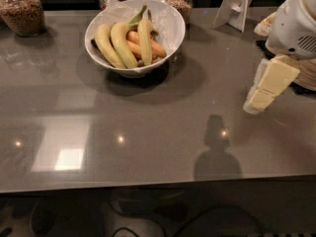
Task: Pick banana from white bowl
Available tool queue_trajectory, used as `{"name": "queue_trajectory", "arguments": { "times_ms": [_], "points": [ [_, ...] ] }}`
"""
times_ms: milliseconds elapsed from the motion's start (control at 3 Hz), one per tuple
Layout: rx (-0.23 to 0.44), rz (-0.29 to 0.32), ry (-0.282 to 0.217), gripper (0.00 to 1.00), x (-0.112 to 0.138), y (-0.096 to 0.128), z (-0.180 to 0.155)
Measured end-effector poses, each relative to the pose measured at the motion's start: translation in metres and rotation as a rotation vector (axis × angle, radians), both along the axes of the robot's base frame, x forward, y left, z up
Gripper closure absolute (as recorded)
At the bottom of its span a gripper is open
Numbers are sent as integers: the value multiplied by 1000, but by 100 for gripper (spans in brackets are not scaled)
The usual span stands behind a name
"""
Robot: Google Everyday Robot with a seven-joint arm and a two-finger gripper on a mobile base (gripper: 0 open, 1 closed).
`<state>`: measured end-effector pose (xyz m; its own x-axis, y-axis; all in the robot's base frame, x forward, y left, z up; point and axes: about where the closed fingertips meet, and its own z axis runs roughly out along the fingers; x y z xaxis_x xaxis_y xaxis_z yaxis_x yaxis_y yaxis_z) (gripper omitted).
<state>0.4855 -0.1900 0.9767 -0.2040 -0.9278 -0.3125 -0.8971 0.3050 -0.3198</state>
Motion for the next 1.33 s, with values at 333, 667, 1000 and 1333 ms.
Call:
{"name": "queue_trajectory", "arguments": {
  "times_ms": [333,667,1000,1333],
  "points": [
    [73,-33,-93,0,59,37,1],
    [158,-126,-170,0,121,80,6],
    [158,-126,-170,0,121,80,6],
    [202,-126,-200,0,128,89,10]
  ]
}}
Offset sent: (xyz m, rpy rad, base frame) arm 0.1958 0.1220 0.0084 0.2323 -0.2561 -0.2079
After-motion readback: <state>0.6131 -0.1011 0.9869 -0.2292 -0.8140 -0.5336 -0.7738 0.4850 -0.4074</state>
